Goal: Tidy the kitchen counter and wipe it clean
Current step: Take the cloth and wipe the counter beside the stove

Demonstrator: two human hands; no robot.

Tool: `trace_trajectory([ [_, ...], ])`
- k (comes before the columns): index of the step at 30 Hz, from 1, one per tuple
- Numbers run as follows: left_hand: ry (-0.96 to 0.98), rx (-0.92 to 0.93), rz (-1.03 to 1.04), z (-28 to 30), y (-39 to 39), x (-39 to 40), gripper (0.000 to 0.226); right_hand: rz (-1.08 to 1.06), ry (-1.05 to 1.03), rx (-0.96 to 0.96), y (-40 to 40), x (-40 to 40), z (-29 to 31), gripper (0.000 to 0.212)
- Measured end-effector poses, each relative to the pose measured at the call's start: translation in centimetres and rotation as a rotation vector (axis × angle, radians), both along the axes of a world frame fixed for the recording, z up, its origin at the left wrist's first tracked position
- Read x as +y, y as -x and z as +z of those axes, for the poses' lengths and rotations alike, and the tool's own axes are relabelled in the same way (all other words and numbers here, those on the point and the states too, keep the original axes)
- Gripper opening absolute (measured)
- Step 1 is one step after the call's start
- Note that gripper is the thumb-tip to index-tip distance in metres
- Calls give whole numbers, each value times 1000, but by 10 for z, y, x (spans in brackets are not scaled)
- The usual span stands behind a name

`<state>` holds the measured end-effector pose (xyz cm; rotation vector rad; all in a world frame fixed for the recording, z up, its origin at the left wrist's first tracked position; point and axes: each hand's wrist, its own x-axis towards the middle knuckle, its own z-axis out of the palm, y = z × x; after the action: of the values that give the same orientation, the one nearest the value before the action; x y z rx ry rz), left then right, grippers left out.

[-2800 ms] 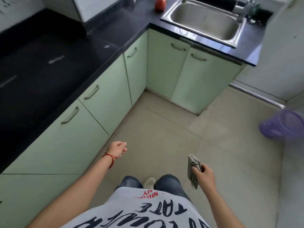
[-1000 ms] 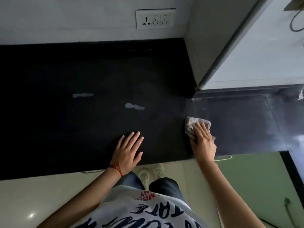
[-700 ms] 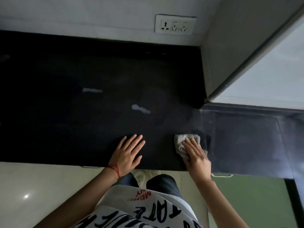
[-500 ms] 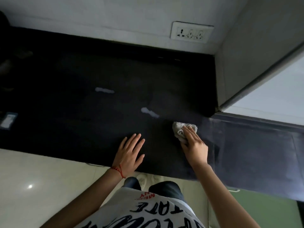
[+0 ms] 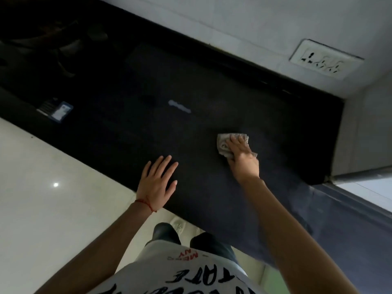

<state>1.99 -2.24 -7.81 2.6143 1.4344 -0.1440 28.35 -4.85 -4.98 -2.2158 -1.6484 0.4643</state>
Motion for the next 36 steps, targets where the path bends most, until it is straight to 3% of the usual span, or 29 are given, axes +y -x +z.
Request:
trace_trajectory([
  [6, -1, -17, 0, -4, 3, 1, 53, 159, -124, -2, 21, -58, -19, 48],
  [14, -15, -48, -5, -5, 3, 2, 52, -38, 53, -22, 21, 38, 16, 52],
  [19, 4, -43, 5, -6, 4, 3, 52, 181, -54, -62, 22, -32, -5, 49],
  [21, 6, -57, 0, -6, 4, 3, 52, 123, -85, -73, 11, -6, 1, 52],
  [25, -1, -83, -4, -4, 5, 3, 52, -101, 43, -42, 15, 61, 12, 53],
  [32, -2, -86, -11, -3, 4, 3, 52, 331, -56, -92, 19, 7, -5, 45],
  [36, -18, -111, -20, -6, 5, 4, 52, -32, 100, -84, 14, 78, 13, 53],
])
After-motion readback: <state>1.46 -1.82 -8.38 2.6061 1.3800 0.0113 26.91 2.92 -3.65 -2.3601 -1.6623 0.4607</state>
